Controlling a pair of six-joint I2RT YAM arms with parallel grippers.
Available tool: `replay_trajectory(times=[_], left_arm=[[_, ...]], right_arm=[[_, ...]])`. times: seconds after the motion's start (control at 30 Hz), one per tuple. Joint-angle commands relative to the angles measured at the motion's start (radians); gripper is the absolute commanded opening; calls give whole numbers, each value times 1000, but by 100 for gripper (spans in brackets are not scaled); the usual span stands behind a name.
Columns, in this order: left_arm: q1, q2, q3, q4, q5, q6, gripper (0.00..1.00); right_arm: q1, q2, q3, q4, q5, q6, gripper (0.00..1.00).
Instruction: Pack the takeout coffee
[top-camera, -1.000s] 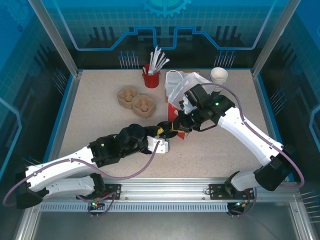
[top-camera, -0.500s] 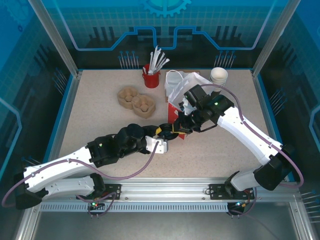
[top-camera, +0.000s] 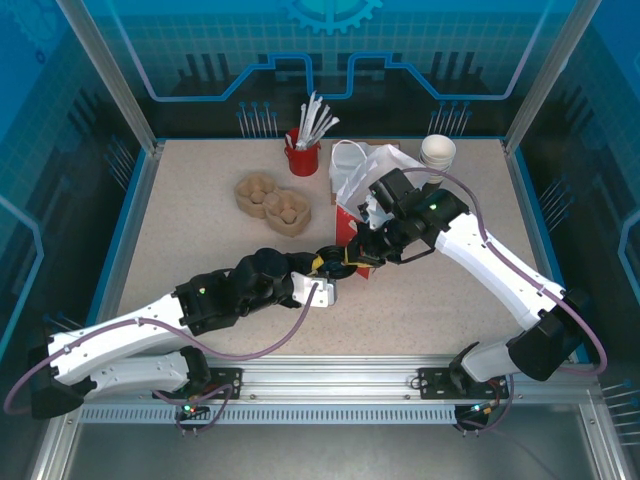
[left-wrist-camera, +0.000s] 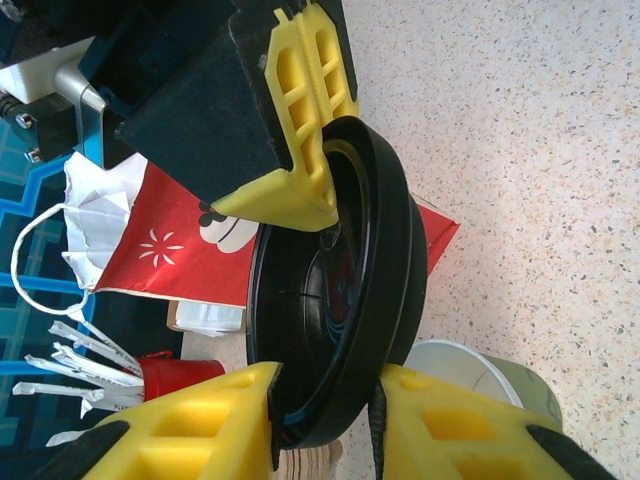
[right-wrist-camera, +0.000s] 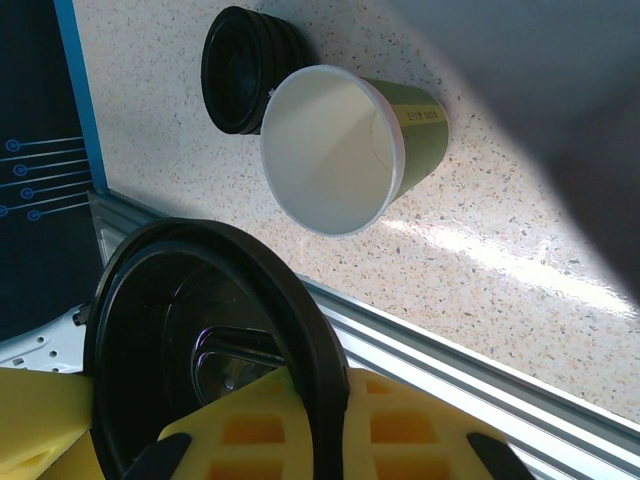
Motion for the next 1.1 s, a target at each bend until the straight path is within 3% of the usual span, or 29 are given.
replay_trajectory(times=[0.0,0.33,0.47,0.73,1.07], left_arm=[[2,12,-8,69,-17,24,29],[4,9,14,-5,11,-40,8],[14,-4,19,-19,17,-89,7],[54,-48,19,-43,48,-191,7],[127,-91,7,-84,122,-331,8]], right_arm=[[5,-7,10,-9,-121,-6,0],[6,-10,14,-3,-104,-2,4],[4,-19,14,11,-95,3,12],[-12,-59,11,30,-50,15,40],[-57,-154,-6,44,43,21,47]])
